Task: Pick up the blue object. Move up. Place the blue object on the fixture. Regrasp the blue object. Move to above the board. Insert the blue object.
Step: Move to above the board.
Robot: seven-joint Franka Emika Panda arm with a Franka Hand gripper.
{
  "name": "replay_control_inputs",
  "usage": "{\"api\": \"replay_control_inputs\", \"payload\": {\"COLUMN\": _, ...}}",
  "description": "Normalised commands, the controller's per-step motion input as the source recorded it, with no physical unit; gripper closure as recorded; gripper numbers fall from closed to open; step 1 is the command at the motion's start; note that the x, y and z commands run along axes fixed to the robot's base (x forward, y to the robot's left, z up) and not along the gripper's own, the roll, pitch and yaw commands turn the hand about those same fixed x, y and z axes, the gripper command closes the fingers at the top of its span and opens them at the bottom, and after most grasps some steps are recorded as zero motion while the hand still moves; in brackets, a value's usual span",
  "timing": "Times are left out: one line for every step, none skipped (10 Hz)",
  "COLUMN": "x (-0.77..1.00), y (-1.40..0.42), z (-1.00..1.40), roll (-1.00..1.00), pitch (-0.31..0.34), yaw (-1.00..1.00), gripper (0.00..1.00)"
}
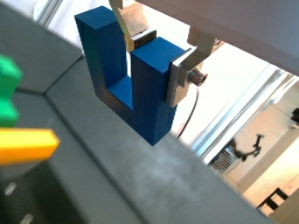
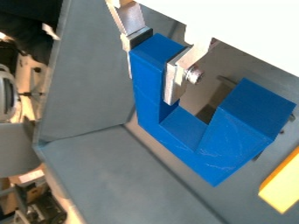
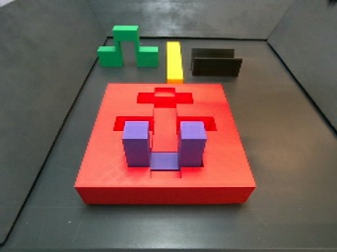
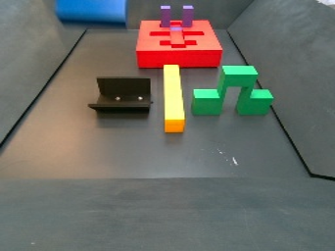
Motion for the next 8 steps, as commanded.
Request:
{"api": "replay_control_inputs", "payload": {"x": -0.01, "y": 0.0, "z": 0.73, "roll": -0.02, "pitch": 0.026, "yaw": 0.01, "gripper": 1.0}}
{"api": "replay_control_inputs", "payload": {"x": 0.02, "y": 0.0, "z": 0.25, "roll": 0.02, "pitch": 0.037, "yaw": 0.01, "gripper": 1.0}}
{"api": "replay_control_inputs", "payload": {"x": -1.3, "y": -1.4, "z": 0.28, "roll": -1.0, "pitch": 0.124, "yaw": -0.07, "gripper": 1.0}}
{"api": "replay_control_inputs", "payload": {"x": -1.31, "y": -1.4, "z": 0.29, "roll": -1.0, "pitch": 0.117, "yaw": -0.07, "gripper": 1.0}}
{"api": "replay_control_inputs", "payload": {"x": -1.4, "y": -1.39, "z": 0.31, "roll": -1.0, "pitch": 0.09, "yaw": -0.06, "gripper": 1.0}}
{"api": "replay_control_inputs", "payload": {"x": -1.4, "y": -1.33, "z": 0.27, "roll": -1.0, "pitch": 0.083, "yaw": -0.05, "gripper": 1.0}}
{"api": "replay_control_inputs", "payload": {"x": -1.4, "y": -1.32, "z": 0.27, "roll": -1.0, "pitch": 0.086, "yaw": -0.04, "gripper": 1.0}}
{"api": "replay_control_inputs", "payload": {"x": -1.4, "y": -1.3, "z": 0.26, "roll": -1.0, "pitch": 0.088, "yaw": -0.03, "gripper": 1.0}}
